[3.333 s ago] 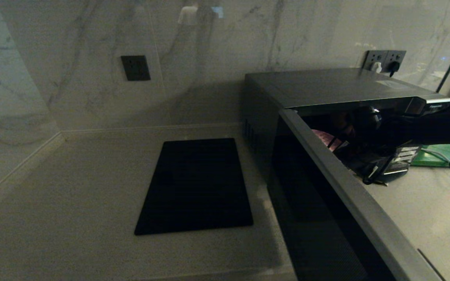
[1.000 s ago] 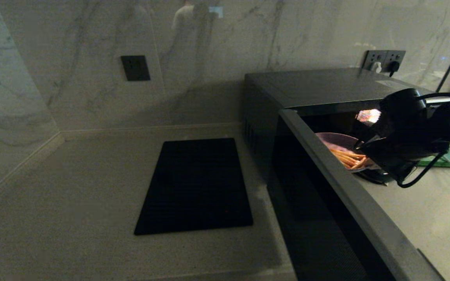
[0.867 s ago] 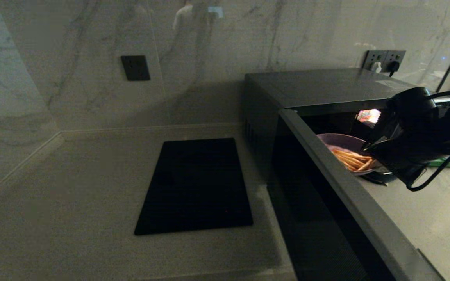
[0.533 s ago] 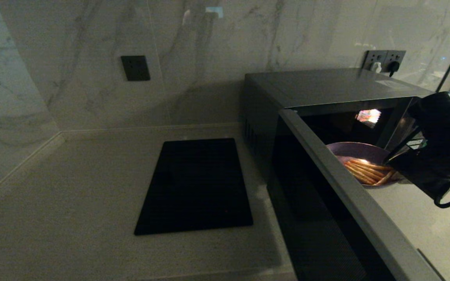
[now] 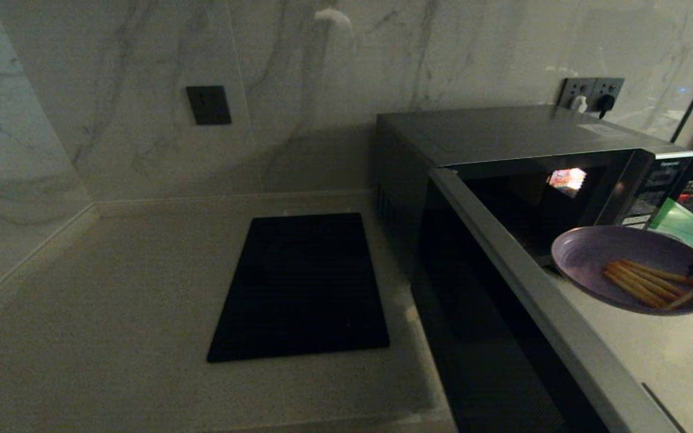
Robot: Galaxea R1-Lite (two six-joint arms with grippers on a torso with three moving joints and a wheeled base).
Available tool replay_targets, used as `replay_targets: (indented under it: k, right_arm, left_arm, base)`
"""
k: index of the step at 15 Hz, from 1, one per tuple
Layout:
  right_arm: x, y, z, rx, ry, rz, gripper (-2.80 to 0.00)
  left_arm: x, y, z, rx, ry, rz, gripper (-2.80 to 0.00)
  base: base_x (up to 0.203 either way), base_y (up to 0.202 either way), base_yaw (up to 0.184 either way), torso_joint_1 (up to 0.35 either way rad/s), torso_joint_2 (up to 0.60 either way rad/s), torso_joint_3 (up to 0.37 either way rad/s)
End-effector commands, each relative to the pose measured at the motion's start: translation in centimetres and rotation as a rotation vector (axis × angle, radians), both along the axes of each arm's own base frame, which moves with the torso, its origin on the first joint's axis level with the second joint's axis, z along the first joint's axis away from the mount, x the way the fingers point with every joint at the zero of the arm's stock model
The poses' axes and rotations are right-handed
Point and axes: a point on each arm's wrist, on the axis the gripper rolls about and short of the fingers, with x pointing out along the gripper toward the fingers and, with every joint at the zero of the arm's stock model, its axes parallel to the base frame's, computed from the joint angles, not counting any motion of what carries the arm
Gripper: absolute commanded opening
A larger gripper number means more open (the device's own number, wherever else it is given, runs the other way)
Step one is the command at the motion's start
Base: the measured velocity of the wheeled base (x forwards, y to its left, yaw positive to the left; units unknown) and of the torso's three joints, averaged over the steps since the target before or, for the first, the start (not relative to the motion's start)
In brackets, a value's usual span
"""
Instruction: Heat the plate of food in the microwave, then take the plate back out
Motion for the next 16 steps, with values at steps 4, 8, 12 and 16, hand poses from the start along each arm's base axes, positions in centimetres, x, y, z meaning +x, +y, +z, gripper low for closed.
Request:
replay_targets:
  k: [4, 8, 12, 16]
  right_arm:
    - [-4.2, -6.2, -0.3, 0.015, 0.034, -0.290, -2.80]
    - [-6.3, -11.1, -0.7, 0.019, 0.081, -0.410, -2.80]
    - [-6.1, -16.7, -2.4, 0.000, 0.119, -0.491, -2.80]
    - [-5.0, -21.2, -5.9, 0.076, 0.205, -0.524, -2.80]
  left_arm:
    - [0.0, 0.0, 0.0, -0.001, -0.001, 0.000, -2.80]
    - [0.0, 0.0, 0.0, -0.001, 0.000, 0.000, -2.80]
    - [0.0, 0.0, 0.0, -0.001, 0.001, 0.000, -2.80]
    - [0.0, 0.0, 0.0, -0.001, 0.001, 0.000, -2.80]
  base:
    - [0.000, 0.000, 0.000, 0.000, 0.00, 0.000]
    - [0.000, 0.000, 0.000, 0.000, 0.00, 0.000]
    - [0.000, 0.000, 0.000, 0.000, 0.00, 0.000]
    - [0.000, 0.000, 0.000, 0.000, 0.00, 0.000]
